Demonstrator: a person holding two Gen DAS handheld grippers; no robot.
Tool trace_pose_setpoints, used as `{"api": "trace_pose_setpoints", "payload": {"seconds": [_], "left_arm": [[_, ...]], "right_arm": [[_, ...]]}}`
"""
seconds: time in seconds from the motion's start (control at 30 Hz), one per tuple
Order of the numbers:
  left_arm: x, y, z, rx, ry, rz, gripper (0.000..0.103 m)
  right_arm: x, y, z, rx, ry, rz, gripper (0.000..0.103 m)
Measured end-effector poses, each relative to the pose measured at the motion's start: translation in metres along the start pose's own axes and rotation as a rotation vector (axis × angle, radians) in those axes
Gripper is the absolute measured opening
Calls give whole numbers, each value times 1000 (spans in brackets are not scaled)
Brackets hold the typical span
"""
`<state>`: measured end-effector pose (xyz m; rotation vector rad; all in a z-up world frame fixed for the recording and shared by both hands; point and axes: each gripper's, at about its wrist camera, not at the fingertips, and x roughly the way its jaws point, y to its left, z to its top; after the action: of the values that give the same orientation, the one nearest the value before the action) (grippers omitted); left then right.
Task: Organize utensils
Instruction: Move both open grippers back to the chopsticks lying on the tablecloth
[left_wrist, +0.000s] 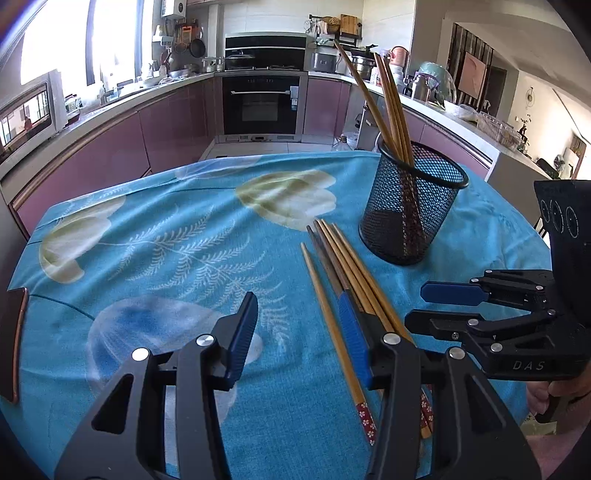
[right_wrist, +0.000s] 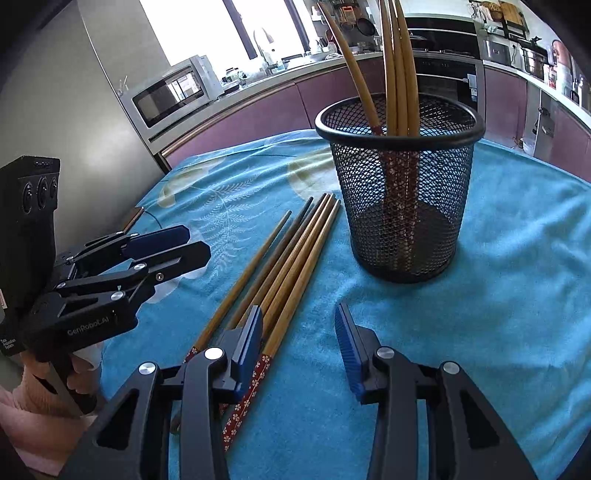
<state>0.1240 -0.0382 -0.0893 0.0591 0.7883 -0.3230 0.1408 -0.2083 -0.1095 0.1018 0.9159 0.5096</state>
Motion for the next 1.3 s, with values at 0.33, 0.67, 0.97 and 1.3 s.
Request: {"api": "trace_pose_setpoints", "payload": {"seconds": [0.33,0.67,0.97,1.3], "left_arm": [[8,-6,-11,13,37,-34,45],[17,-13,-18,35,65,-48,44],[26,-13,-20,41,96,-54,38],[27,-11,-21,29,104,-43,28]], "right_arm": [[10,13,-2,-21,5,-40,39],[15,16,-4,-22,10,-68,39],[17,19,-4,-37,13,-90,38],[17,17,-4,-55,24,-128,23]]}}
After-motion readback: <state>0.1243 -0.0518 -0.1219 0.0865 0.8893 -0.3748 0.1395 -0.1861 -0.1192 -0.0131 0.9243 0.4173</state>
